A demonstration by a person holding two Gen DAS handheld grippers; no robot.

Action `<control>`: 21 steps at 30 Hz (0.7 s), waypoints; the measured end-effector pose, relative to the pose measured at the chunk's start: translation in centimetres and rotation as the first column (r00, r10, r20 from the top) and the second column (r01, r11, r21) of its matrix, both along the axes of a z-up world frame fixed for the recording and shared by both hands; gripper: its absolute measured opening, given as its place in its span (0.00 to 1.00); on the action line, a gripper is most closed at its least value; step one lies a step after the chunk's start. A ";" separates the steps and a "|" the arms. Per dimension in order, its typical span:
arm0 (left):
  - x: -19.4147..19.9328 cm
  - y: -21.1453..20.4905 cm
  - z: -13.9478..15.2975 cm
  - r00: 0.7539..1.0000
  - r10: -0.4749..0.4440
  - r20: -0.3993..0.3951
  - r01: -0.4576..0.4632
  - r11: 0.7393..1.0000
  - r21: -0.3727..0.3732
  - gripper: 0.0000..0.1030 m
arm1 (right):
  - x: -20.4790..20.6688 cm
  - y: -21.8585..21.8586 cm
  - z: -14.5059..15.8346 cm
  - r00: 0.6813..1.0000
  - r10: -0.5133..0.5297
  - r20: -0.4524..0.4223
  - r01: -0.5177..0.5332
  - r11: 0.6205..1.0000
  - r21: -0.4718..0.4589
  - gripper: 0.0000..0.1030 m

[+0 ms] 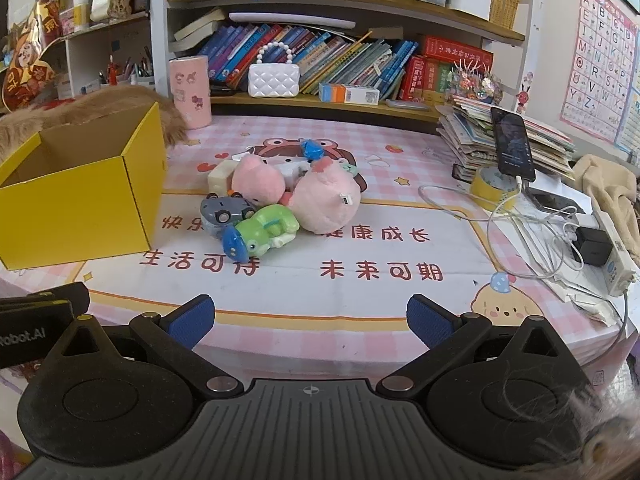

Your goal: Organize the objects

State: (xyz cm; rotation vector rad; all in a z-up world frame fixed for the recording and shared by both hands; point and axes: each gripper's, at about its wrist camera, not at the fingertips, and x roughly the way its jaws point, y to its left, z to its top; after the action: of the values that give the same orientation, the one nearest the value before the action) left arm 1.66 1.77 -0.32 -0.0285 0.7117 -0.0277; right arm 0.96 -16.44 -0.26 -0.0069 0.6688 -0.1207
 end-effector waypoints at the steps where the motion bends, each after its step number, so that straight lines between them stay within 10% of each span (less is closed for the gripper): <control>1: 0.2 -0.1 0.0 1.000 -0.001 0.000 0.001 1.000 0.003 0.97 | 0.1 0.0 0.0 1.000 0.000 0.000 0.000 1.000 -0.004 1.00; 21: 5.1 -1.1 -1.4 0.991 0.105 -0.087 -0.111 0.992 -0.061 0.97 | 6.7 -2.7 -0.5 0.995 0.091 -0.048 -0.090 0.995 0.036 1.00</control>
State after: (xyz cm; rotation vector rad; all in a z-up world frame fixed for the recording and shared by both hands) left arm 6.72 0.67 -1.75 -0.1317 0.7919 0.0542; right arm 7.63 -19.11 -0.75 -0.0077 0.7187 -0.0221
